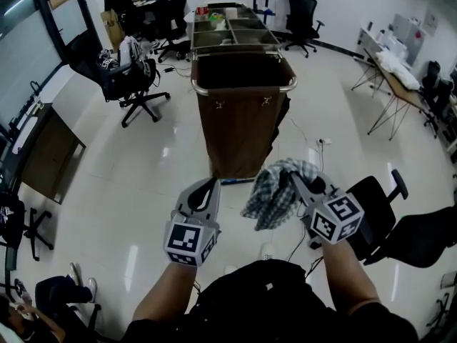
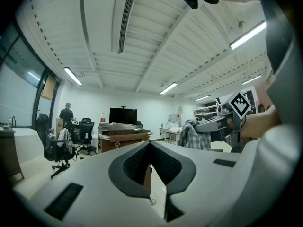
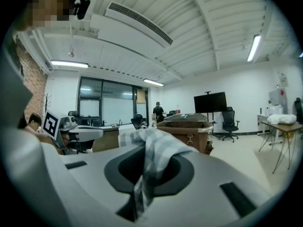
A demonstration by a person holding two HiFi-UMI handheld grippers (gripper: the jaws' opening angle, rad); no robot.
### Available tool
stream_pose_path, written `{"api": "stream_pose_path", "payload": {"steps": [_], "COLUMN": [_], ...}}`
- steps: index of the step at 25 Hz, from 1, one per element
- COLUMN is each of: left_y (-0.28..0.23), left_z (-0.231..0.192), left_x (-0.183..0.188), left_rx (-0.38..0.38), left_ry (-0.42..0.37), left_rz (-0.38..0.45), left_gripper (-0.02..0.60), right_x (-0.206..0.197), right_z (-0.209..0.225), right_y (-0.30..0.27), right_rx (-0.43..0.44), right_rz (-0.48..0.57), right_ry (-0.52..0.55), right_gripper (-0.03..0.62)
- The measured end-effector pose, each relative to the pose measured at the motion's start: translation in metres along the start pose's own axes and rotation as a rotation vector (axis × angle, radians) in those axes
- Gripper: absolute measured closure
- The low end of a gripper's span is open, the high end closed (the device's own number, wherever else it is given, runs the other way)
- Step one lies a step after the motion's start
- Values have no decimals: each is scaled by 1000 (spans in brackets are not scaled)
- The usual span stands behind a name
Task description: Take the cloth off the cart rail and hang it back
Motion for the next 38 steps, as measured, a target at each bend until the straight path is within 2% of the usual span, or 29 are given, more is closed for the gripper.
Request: {"api": "stream_pose_path", "payload": {"steps": [8, 15, 18, 21, 24, 30, 34, 38], "left_y": [-17, -51, -68, -87, -108, -154, -184, -216], "left_z": [-12, -37, -52, -69, -85, -107, -117, -128], "left_x": [43, 77, 81, 80, 84, 94, 93, 87], "left_rx": [10, 32, 62, 94, 124, 177, 203, 216], "left_ry": [-59, -60, -74, -88, -92, -92, -91, -93], "left_rz": [36, 76, 78, 74, 76, 86, 79, 62], "left_gripper": [581, 581, 581, 581, 581, 581, 581, 581], "right_x": [77, 167, 183, 198, 198, 172, 145, 110], "right_z": [30, 72, 89, 103, 126, 177, 196, 209], "right_y": [-22, -45, -61, -88, -130, -243, -308, -349], "right_rx": [5, 10, 45, 50, 48, 40, 77, 108], "right_rz": [91, 256, 292, 297, 280, 149, 65, -17], "right_ry": [52, 20, 2, 37, 62, 130, 143, 149], "right_gripper": [554, 554, 554, 554, 554, 553, 549, 540]}}
Point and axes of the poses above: the fingertips, and each gripper's own axes: y backward along the fingers, z to its right, x out of its top, the point moved 1 cm from there along y, backward along the fingers, and after that the axes turned 8 degrees about y, right-handed, at the moved point
